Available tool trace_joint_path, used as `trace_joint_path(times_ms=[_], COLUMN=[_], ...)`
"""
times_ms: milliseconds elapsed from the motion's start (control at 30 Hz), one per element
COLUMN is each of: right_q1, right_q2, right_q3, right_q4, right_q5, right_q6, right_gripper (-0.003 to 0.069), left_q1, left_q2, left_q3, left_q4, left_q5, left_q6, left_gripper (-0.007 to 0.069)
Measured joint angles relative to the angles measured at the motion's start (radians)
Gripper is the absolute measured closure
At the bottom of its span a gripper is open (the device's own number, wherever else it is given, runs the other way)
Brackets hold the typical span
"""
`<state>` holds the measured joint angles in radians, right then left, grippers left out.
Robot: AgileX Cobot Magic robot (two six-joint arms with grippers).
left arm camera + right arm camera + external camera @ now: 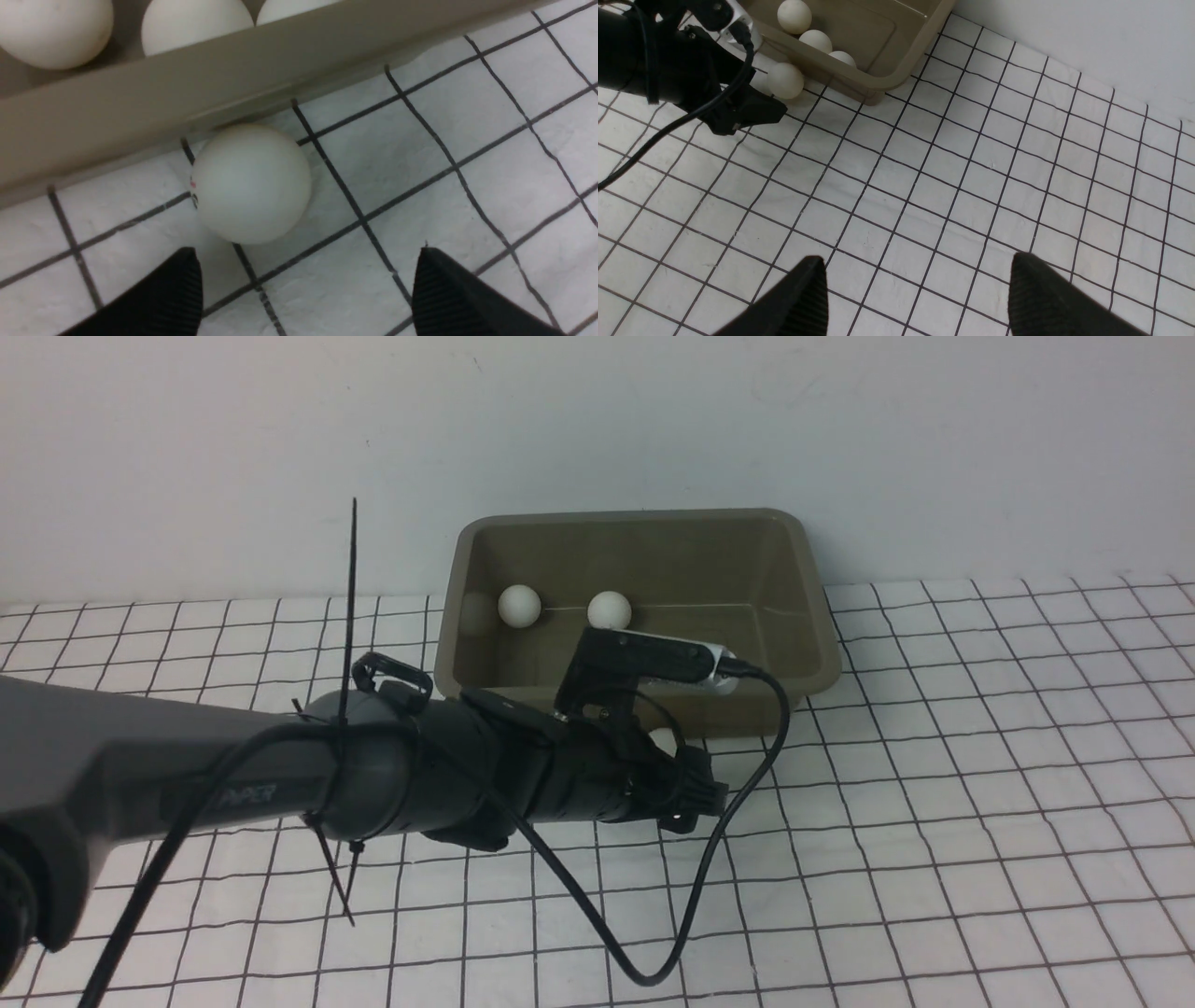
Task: Put the table tennis balls into the box on the white checkered tablecloth.
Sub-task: 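Reach for and grasp a ping pong ball on the table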
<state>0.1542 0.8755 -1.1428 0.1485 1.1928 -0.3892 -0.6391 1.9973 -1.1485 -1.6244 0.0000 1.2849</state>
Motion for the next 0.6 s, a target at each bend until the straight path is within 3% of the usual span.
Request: trace_joint_path(times_ms=[600], right_q1=[0.000], right_q2=[0.000], right_q3=[0.000], right_q4=[0.001], right_q5=[0.000], right_q6=[0.000], right_gripper=[0.0186], left_q1=[-0.001], left_q2=[0.054], left_q3=[-0.068], left_q4=[-0.003], left_q5=[-0.035], left_q6=[0.003], left_gripper=[0.0080])
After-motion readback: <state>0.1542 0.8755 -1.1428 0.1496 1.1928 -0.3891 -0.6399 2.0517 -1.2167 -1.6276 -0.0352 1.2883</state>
